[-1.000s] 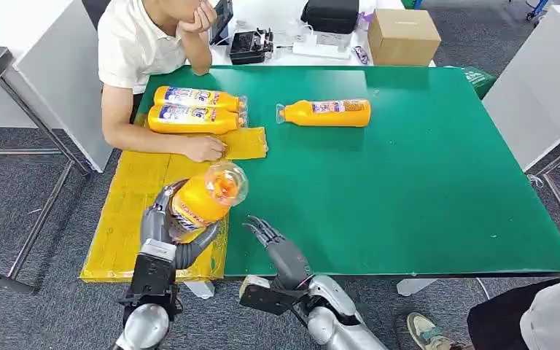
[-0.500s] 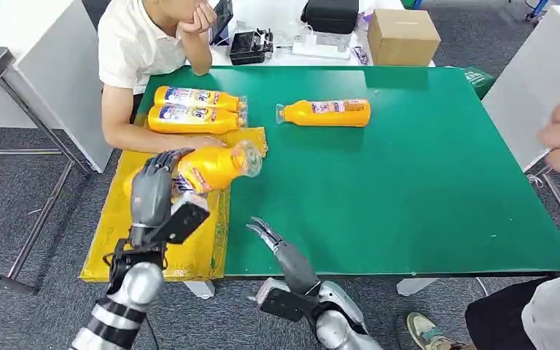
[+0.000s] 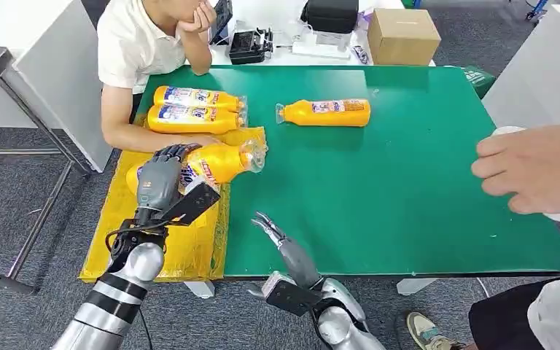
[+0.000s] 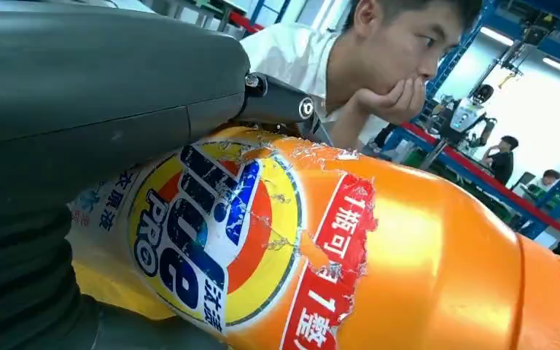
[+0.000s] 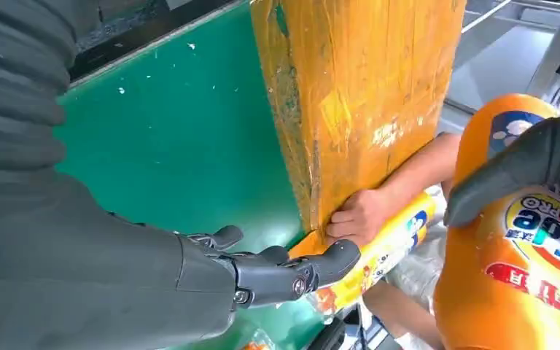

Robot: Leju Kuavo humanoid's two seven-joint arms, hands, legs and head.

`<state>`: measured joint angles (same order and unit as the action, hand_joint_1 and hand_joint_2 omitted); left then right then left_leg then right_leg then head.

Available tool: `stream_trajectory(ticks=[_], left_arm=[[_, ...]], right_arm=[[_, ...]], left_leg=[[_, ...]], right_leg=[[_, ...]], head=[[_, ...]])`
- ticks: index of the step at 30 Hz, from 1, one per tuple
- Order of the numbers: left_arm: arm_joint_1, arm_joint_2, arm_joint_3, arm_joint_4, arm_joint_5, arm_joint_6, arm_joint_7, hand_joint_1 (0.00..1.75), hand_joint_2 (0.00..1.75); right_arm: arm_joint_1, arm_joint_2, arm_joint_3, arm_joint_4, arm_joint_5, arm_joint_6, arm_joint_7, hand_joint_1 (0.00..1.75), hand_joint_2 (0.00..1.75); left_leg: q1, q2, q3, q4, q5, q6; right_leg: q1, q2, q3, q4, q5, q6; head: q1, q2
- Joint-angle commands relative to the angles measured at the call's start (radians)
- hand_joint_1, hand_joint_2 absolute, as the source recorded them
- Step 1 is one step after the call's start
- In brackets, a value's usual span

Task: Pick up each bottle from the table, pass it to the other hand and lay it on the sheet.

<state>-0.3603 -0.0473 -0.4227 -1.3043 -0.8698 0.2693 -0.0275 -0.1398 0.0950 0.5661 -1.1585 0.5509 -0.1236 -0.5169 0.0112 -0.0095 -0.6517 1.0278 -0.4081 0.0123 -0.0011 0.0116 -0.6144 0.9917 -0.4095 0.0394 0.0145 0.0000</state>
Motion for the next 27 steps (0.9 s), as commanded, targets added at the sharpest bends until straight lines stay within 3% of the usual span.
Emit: stream_trajectory(ticks=[1,3,7,13,14,27], left_arm=[[-0.056,0.027,-0.022,0.078,-0.009,-0.010,0.003,1.75,1.75],[-0.124,0.026,-0.056,0.199,-0.098,-0.058,0.061,1.75,1.75],[-0.298,-0.076,-0.061,0.620,-0.165,-0.098,0.081,1.75,1.75],[-0.360,-0.125,0.022,0.863,-0.088,-0.104,0.071,1.75,1.75],[-0.391,-0.120,0.033,0.940,-0.101,-0.125,0.182,1.75,1.75],[-0.416,-0.110,0.079,0.992,-0.097,-0.148,0.151,1.75,1.75]], right_arm=[[-0.017,-0.004,-0.017,0.021,-0.001,0.008,-0.001,0.00,1.75],[-0.034,0.002,0.000,0.036,0.003,0.029,-0.015,0.00,1.75],[-0.093,0.029,0.056,0.091,0.012,0.064,-0.031,0.00,1.75],[-0.122,0.047,0.098,0.134,-0.005,0.087,-0.029,0.00,1.75],[-0.130,0.056,0.113,0.154,-0.019,0.094,-0.039,0.00,1.75],[-0.141,0.060,0.147,0.187,-0.059,0.076,-0.045,0.00,1.75]], left_leg=[[-0.001,0.000,0.004,-0.001,-0.001,0.000],[-0.001,0.001,0.007,-0.001,-0.002,0.000],[0.000,-0.004,0.005,-0.001,0.000,0.000],[0.000,0.000,0.005,-0.001,0.000,0.000],[-0.001,0.001,0.006,-0.002,0.000,0.000],[-0.001,0.004,0.007,-0.002,0.000,0.000]], right_leg=[[0.000,-0.001,0.004,0.000,-0.001,-0.001],[0.000,-0.002,0.007,0.000,-0.002,-0.001],[0.000,-0.006,0.006,0.000,-0.002,-0.001],[0.000,-0.001,0.005,-0.001,0.000,0.000],[0.000,-0.001,0.006,-0.001,0.000,0.000],[0.000,0.001,0.007,-0.001,0.001,0.000]], head=[[0.000,0.000],[0.000,0.000],[0.000,0.000],[0.000,0.000],[0.000,0.000],[0.000,0.000]])
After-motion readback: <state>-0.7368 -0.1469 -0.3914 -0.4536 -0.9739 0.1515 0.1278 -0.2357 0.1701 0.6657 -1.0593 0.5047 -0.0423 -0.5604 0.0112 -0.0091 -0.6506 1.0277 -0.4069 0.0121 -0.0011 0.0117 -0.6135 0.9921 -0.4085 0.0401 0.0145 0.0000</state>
